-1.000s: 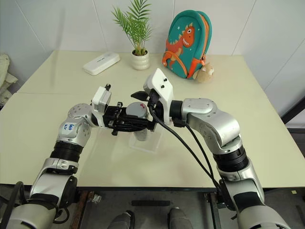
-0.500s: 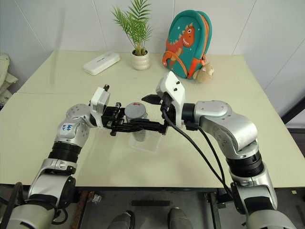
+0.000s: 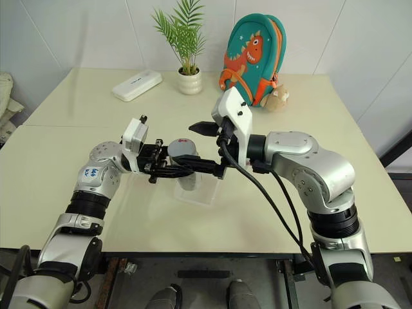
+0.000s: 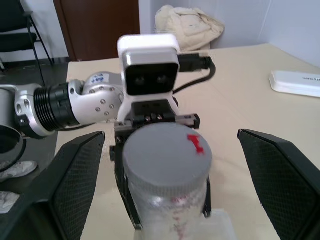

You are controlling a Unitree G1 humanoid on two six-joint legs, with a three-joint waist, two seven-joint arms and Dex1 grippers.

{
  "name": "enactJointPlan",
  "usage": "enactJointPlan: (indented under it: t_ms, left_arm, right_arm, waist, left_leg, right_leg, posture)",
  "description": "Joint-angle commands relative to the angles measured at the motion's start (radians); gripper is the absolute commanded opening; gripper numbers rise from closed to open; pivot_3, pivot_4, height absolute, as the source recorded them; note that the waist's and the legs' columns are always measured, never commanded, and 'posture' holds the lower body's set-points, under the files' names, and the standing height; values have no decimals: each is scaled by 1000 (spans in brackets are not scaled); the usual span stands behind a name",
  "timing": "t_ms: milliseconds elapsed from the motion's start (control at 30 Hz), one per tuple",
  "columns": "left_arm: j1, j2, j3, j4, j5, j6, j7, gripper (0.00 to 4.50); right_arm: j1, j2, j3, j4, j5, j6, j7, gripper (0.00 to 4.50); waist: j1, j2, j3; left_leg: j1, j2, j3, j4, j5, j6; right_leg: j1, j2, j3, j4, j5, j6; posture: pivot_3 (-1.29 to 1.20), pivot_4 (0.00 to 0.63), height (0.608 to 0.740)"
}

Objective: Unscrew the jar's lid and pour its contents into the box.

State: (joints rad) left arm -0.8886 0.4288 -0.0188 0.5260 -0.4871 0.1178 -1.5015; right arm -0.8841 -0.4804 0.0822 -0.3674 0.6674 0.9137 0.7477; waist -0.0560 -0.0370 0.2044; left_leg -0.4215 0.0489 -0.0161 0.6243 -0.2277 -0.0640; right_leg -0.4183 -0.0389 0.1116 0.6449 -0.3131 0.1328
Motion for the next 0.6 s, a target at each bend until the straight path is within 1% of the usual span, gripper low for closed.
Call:
enactJointPlan:
  t_ms: [33, 333, 467, 600]
  left_arm:
    - [-32, -7, 2, -6, -10, -18, -78, 2070]
    - [-43, -22, -4, -16, -14, -17, -85, 2070]
    - [-45, -24, -5, -14, -13, -19, -88, 2070]
    - [-40, -23, -6, -20, -14, -19, -89, 2070]
  right_arm:
    - [-30, 32, 3, -10, 6, -27, -9, 4467]
    - [-61, 103, 75, 80, -87, -99, -13, 4467]
    - [-77, 114, 90, 132, -131, -138, -4, 4467]
    - [-89, 120, 88, 157, -143, -157, 7, 4467]
  waist:
    - [0, 0, 0]
    - [0, 0, 0]
    - [0, 0, 0]
    - [-1, 0, 0]
  left_leg:
    - [0, 0, 0, 0, 0, 0]
    - [0, 0, 0, 0, 0, 0]
    - [0, 0, 0, 0, 0, 0]
    - [0, 0, 0, 0, 0, 0]
  right_leg:
    - [0, 0, 0, 0, 0, 0]
    - [0, 0, 0, 0, 0, 0]
    - [0, 0, 0, 0, 0, 0]
    - [0, 0, 0, 0, 0, 0]
  posture:
    - [0, 150, 740]
    - [0, 150, 740]
    - [0, 150, 740]
    - [0, 150, 740]
